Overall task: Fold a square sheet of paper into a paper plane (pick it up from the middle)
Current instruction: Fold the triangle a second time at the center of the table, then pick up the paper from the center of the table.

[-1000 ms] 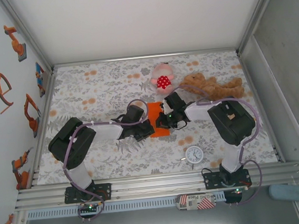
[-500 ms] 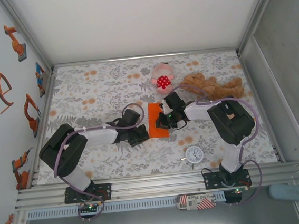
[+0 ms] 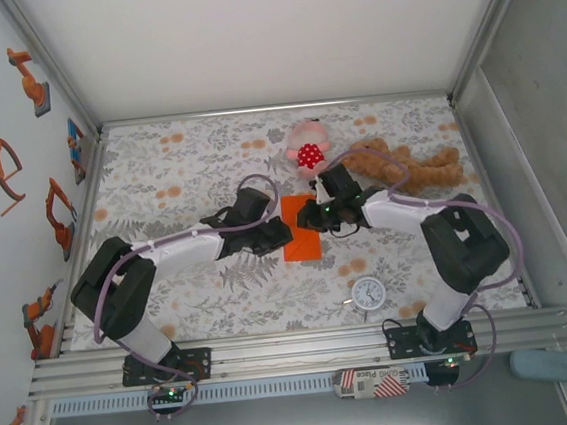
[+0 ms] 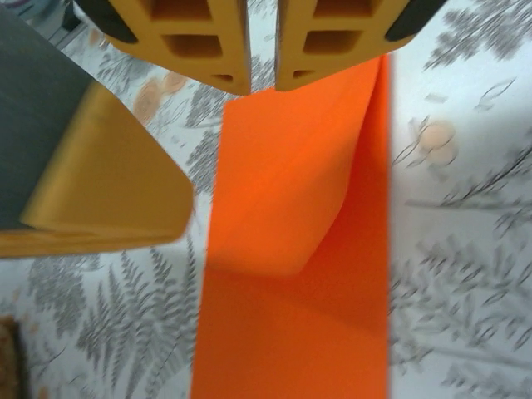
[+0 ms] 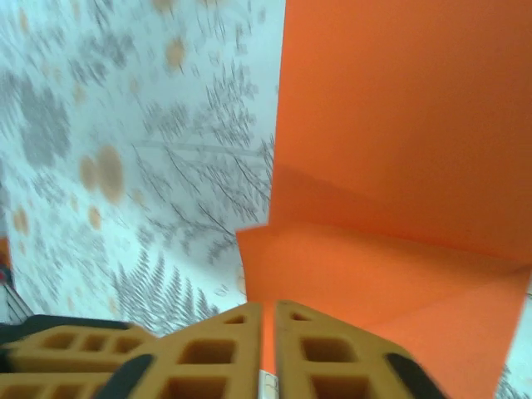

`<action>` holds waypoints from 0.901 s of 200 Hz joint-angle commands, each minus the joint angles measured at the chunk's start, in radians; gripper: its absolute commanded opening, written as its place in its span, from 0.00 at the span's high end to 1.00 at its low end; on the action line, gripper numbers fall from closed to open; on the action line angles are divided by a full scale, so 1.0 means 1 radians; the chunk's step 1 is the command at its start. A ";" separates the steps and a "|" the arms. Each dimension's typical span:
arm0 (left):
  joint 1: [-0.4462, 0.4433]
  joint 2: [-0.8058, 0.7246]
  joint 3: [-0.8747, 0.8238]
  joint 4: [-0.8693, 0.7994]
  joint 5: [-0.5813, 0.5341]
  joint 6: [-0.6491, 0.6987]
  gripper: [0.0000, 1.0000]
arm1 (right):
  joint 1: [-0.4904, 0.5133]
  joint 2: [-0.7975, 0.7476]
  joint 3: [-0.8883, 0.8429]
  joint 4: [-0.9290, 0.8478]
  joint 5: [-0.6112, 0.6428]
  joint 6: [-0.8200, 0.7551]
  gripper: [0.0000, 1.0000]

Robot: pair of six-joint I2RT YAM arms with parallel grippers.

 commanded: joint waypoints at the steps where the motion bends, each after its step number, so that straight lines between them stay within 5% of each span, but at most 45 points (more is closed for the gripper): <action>1: 0.003 0.054 0.042 0.032 -0.024 0.003 0.80 | -0.034 -0.044 -0.054 -0.021 0.094 0.080 0.78; 25: 0.013 0.104 0.077 0.052 -0.026 -0.003 0.75 | -0.043 -0.050 -0.076 0.002 0.085 0.108 0.65; 29: 0.015 0.111 0.082 0.050 -0.032 -0.006 0.75 | -0.043 -0.048 -0.078 0.006 0.083 0.114 0.52; 40: 0.023 0.128 0.089 0.052 -0.040 -0.011 0.75 | -0.043 -0.042 -0.082 0.017 0.078 0.132 0.49; 180: 0.072 0.229 0.065 0.039 -0.036 -0.114 0.74 | -0.043 0.032 -0.128 0.118 0.039 0.269 0.56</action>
